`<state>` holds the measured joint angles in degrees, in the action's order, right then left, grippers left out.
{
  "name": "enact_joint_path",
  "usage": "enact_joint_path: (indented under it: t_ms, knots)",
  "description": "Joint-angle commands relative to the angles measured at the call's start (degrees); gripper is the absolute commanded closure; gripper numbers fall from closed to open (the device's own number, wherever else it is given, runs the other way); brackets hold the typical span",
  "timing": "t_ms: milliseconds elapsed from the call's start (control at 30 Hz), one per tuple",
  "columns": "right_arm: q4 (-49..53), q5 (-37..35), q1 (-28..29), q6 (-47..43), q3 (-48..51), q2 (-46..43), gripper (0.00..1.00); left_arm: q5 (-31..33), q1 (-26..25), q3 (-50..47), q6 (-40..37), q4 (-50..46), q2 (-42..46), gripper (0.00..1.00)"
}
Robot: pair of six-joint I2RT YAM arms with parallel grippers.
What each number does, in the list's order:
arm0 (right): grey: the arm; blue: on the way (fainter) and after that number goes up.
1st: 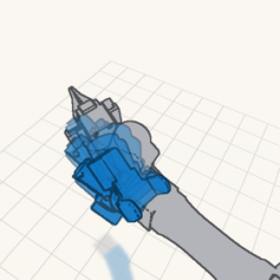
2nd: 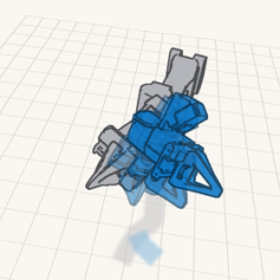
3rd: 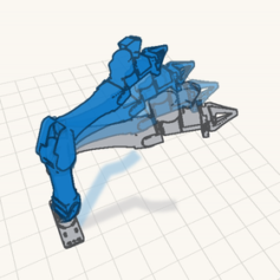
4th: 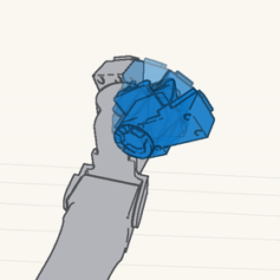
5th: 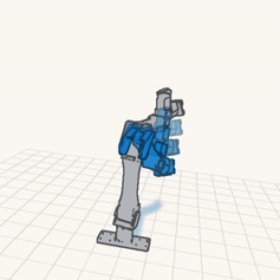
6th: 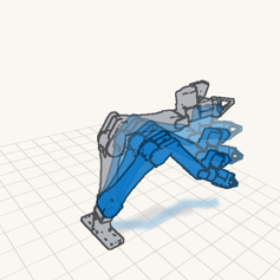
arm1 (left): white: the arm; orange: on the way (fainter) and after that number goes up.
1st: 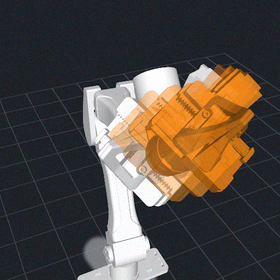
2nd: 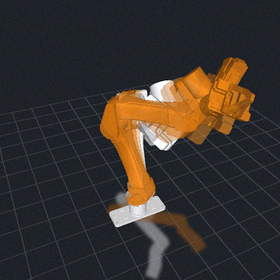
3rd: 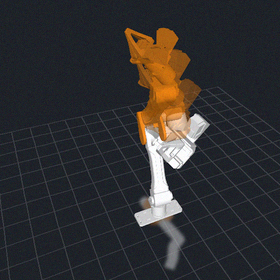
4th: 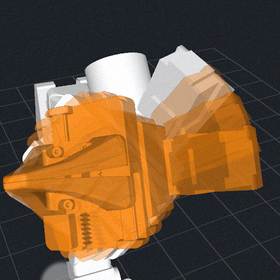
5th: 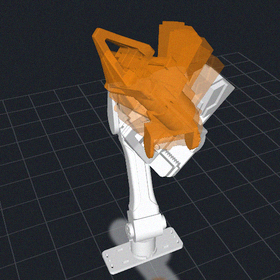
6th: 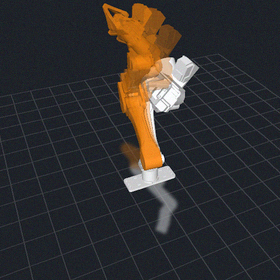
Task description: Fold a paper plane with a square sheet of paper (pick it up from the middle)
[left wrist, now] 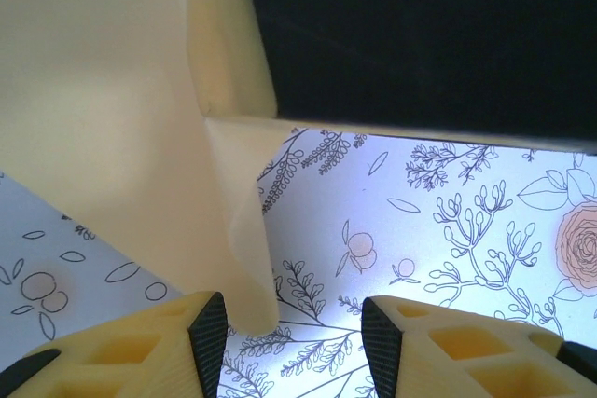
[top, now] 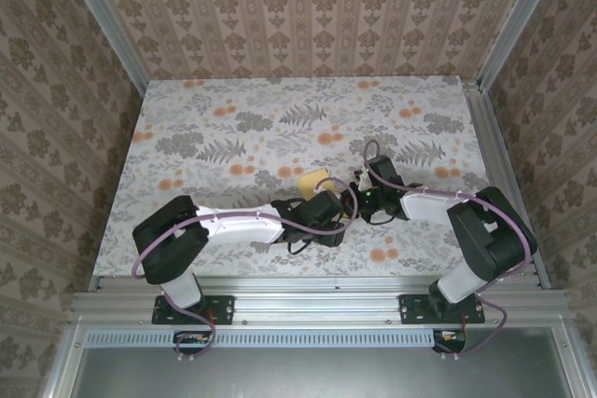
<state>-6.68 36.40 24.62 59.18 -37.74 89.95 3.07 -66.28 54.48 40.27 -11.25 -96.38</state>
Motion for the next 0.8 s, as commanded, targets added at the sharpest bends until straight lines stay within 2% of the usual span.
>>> enact_joint_path:
  t_ms: [0,133,367,600,767]
  knots:
    - [0.75,1.14,-0.14,0.87,0.98,-1.76,0.91,1.21,-0.47,-0.34,-1.34,1.00,-1.03,0.49]
    - [0.87,1.21,-0.12,1.00,1.39,-2.19,0.91,1.75,-0.43,-0.57,-1.23,1.12,-1.75,0.53]
    - [1.12,1.27,-0.18,0.74,1.77,-2.22,0.91,4.56,-0.16,0.08,-1.22,-2.08,-2.05,0.67]
    - [1.12,1.31,-0.28,0.64,2.14,-2.33,0.91,5.54,-0.16,0.36,-1.68,-4.37,-2.99,0.72]
    - [1.11,1.39,-0.44,0.49,2.14,-2.21,0.91,5.66,-0.12,0.30,-2.50,-5.24,-3.36,0.79]
